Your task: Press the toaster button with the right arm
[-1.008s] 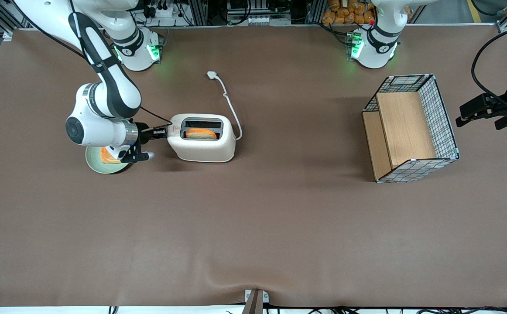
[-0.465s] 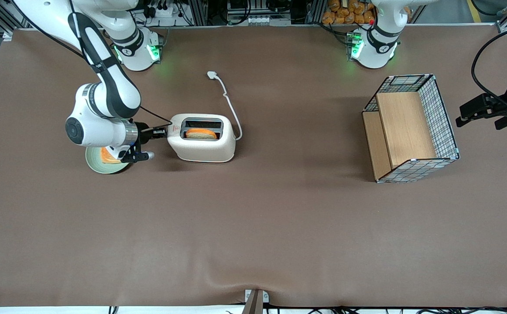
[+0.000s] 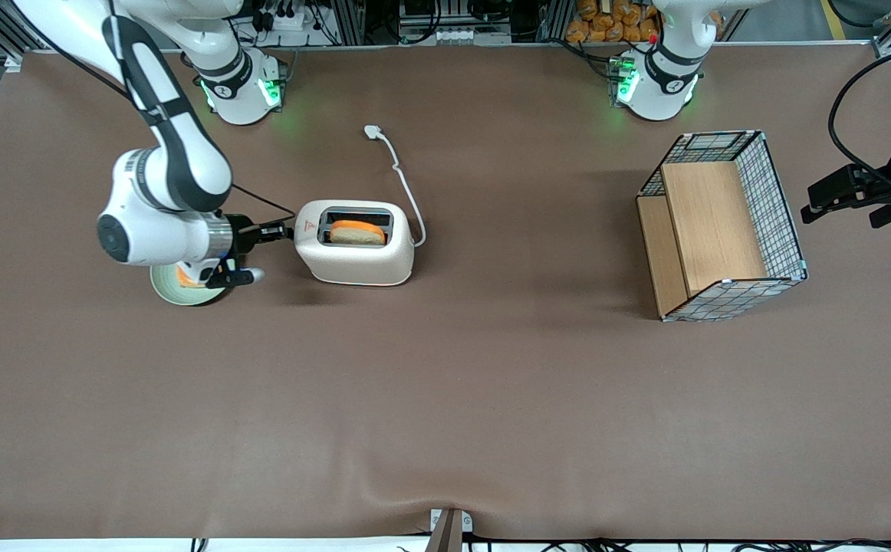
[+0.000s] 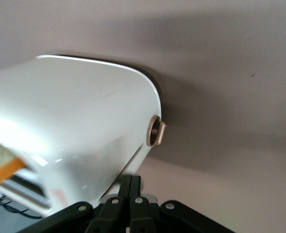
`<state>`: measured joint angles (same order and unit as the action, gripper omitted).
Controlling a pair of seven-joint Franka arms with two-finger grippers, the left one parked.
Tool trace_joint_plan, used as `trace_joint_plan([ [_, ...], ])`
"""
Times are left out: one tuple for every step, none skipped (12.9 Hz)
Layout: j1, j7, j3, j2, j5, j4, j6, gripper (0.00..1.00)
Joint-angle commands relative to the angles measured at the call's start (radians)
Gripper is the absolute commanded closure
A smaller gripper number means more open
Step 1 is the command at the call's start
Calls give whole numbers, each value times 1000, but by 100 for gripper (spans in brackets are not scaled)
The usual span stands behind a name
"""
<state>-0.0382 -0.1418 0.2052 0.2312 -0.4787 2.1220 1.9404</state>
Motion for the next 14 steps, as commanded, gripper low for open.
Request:
trace_joint_plan([
  [-17,10,-61,-35,-1,-103,-125,100],
  [-17,-1,-94,-42,0,-141,-144,96],
  [-17,-1,-113,-50,9,-180,-158,78],
  [-17,5,-121,-55,46,-219,-182,56],
  [-17,7,-122,-58,92,-258,-207,30],
  [-19,7,-124,-70,124,-292,-225,1],
  [-19,7,-135,-73,159,-328,-245,0],
  [-19,5,-144,-73,192,-374,-273,0],
  [-19,5,-145,-73,227,-420,-296,0],
  [-17,8,-145,-75,277,-457,-302,0],
  [-15,8,-145,-76,339,-491,-302,0],
  [-15,7,-153,-76,379,-532,-302,0],
  [-8,1,-182,-81,390,-563,-311,0],
  [-6,1,-199,-104,405,-567,-336,0],
])
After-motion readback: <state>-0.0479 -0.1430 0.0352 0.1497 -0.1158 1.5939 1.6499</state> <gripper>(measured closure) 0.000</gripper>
